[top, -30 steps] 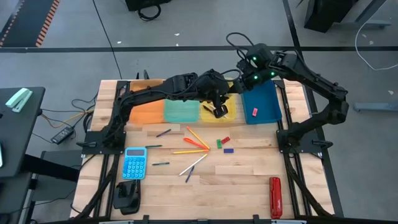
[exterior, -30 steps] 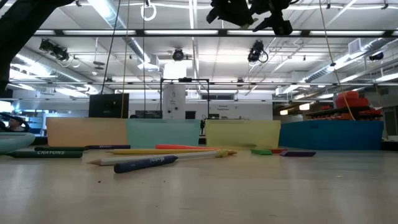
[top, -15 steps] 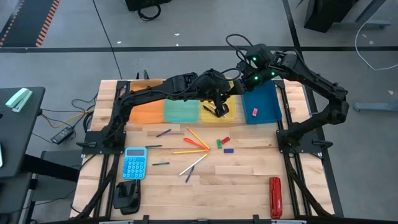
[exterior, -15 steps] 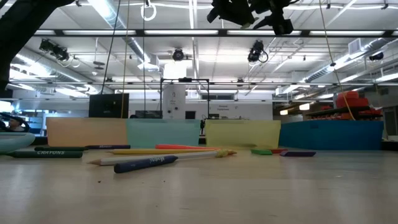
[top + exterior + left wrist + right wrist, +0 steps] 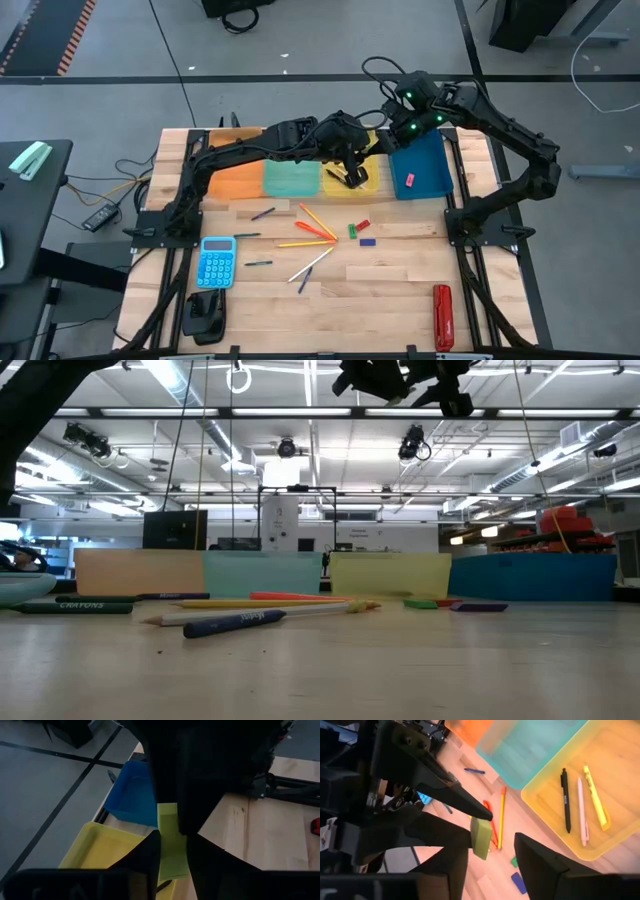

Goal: Sort crayons/erasers/pens/pencils in bins
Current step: Put the light green eraser into the blue bin

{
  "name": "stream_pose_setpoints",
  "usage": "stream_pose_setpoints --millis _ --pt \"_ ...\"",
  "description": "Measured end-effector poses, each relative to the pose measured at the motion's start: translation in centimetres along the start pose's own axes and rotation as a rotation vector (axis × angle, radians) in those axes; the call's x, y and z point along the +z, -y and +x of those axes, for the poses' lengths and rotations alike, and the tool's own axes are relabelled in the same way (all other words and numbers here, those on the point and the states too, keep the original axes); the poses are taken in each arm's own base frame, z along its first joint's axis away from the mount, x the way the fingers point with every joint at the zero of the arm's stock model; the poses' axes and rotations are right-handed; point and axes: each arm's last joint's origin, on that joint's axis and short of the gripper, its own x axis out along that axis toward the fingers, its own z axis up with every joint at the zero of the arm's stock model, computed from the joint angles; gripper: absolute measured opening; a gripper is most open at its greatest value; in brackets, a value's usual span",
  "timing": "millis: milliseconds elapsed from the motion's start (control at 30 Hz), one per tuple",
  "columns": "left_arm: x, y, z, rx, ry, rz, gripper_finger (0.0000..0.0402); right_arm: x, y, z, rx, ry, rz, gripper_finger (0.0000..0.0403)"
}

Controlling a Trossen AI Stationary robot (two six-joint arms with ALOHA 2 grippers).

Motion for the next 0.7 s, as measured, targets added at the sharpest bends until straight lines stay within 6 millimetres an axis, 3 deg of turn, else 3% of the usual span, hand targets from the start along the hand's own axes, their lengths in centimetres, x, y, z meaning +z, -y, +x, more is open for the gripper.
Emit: stream_pose_setpoints --millis 700 --pt "-0.07 -0.04 -0.25 0.060 -0.009 0.008 0.0113 0.37 0.05 -0.01 -0.060 0.059 -0.123 0.0028"
